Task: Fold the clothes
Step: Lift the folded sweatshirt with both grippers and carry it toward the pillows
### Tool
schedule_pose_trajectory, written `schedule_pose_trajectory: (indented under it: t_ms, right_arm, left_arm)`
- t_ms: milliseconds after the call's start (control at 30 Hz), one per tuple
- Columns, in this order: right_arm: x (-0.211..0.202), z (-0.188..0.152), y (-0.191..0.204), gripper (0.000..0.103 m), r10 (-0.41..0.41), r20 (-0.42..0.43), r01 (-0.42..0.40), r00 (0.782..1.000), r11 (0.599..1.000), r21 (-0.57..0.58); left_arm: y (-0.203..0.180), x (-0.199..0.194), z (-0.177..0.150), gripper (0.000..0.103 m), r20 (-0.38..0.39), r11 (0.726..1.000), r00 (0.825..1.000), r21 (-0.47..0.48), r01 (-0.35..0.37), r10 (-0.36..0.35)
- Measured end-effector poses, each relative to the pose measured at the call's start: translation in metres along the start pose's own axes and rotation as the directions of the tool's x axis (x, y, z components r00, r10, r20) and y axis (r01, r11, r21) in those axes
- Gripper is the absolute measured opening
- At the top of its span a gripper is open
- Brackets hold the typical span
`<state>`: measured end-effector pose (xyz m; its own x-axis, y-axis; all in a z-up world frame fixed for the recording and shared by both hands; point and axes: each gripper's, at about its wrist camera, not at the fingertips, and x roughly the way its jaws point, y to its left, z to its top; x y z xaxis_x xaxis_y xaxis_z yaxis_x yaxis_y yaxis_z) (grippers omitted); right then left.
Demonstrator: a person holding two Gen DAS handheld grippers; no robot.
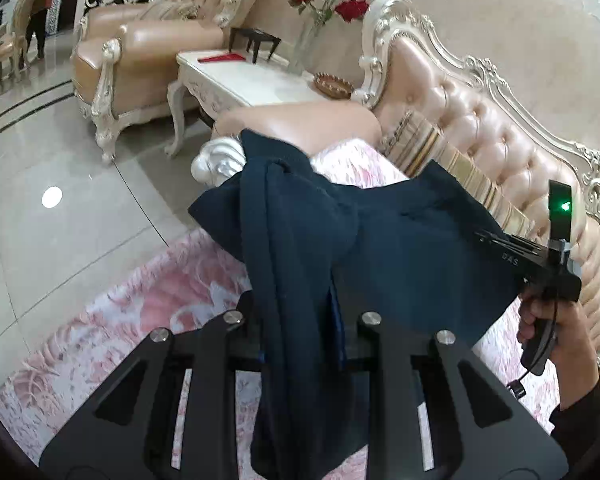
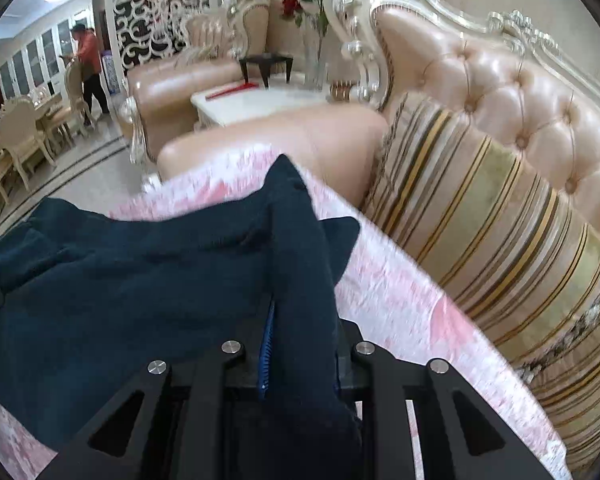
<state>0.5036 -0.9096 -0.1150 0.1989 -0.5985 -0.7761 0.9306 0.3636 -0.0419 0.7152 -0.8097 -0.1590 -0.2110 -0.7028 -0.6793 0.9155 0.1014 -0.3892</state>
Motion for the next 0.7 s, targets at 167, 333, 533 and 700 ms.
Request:
schedule_pose_trajectory:
  t_ms: [167, 333, 533, 700]
  right_arm:
    - [0.026, -0.009, 0.002, 0.021, -0.010, -0.071, 0.008, 0.997, 1.000, -0.023]
    - [0.026, -0.016, -0.009, 0.046, -0.006, -0.031, 0.006, 1.000, 1.000, 0.023]
    - [0.015, -0.024, -0.034, 0.068, -0.012, -0.014, 0.012, 1.000, 0.998, 0.058]
    - [-0.007, -0.026, -0.041, 0.074, -0.035, -0.015, 0.035, 0.999, 0.999, 0.009]
  left_arm:
    - [0.017, 0.029, -0.012, 0.028, -0.085, 0.998, 0.996, -0.059, -0.021, 0.016]
    - [0.025, 0.029, -0.014, 0.046, -0.093, 0.995, 0.995, -0.093, -0.032, 0.024]
    - [0.037, 0.013, -0.008, 0.055, -0.083, 0.994, 0.995, -0.090, -0.057, 0.050]
    - [0.056, -0.008, -0.002, 0.058, -0.057, 0.991, 0.996, -0.108, -0.079, 0.073]
